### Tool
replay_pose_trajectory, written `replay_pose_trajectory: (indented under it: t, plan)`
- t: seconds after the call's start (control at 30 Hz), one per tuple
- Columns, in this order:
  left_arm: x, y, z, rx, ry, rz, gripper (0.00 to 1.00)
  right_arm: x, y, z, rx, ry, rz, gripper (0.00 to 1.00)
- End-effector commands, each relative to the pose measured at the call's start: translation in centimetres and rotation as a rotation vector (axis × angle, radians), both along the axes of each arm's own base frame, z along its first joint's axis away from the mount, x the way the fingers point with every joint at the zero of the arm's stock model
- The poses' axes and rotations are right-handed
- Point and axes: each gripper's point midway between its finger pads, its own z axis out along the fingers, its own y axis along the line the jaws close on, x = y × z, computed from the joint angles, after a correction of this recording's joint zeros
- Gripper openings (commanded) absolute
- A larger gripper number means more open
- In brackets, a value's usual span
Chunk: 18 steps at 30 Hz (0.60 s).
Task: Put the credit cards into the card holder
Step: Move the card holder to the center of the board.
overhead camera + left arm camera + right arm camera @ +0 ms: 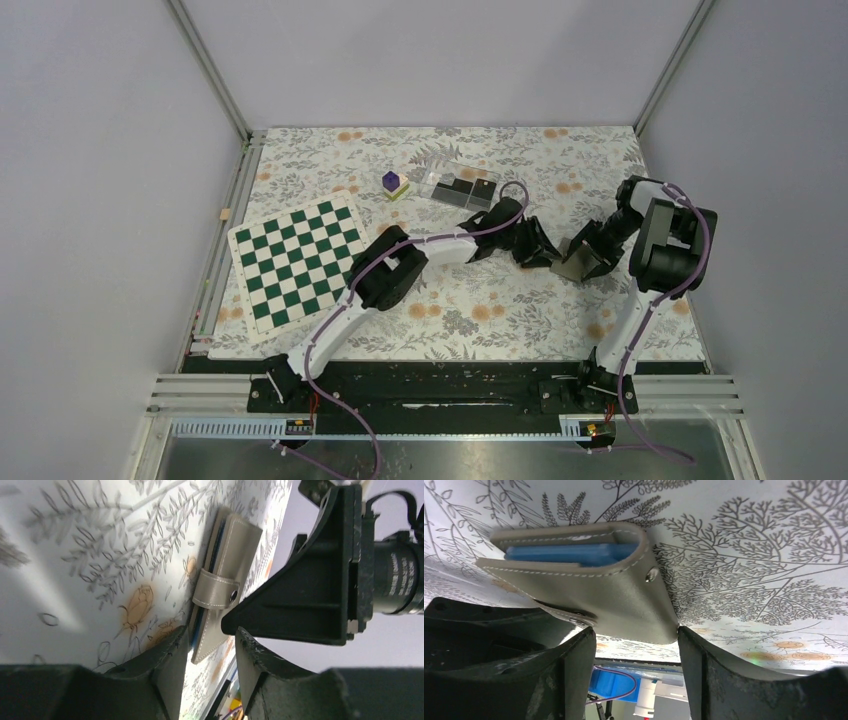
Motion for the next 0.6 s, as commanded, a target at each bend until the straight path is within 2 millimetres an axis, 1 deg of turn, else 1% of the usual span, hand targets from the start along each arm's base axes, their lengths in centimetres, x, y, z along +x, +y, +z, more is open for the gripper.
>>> replay_pose_trajectory:
  t: [0.0,0.07,0.13,0.27,0.3,0.4,0.47,0.57]
  plan:
    - [-3.3,-1.8,4.2,-0.150,-0.024,-0.105,0.38,0.0,1.2,0.1,0.053,0.015,-0.003,0.67]
    - [-4.0,-1.9,4.9,-0.161,-0.031,-0.123,0.34,-0.1,1.4,-0.1,0.066,0.019,-0.003,0.62]
    - [-4.4,-1.9,4.9,-0.158,-0.033,-0.129,0.26,-0.1,1.5,-0.3,0.072,0.021,-0.001,0.60]
    - [-4.8,-1.7,4.6,-0.165,-0.014,-0.133,0.02,-0.2,1.9,-0.4,0.092,0.022,-0.006,0.60]
    - [-4.9,-1.6,4.5,-0.168,-0.010,-0.133,0.00,-0.3,2.1,-0.4,0.101,0.021,-0.004,0.60]
    - [-5.3,-1.0,4.8,-0.171,-0.009,-0.128,0.00,-0.3,2.8,0.0,0.118,0.012,0.011,0.60]
    - [-5.6,-0.2,5.5,-0.176,-0.023,-0.115,0.00,-0.4,3.4,0.3,0.123,0.011,0.036,0.60]
    - [-6.3,1.7,5.9,-0.139,-0.047,-0.098,0.00,-0.9,4.7,1.0,0.128,0.004,0.079,0.61]
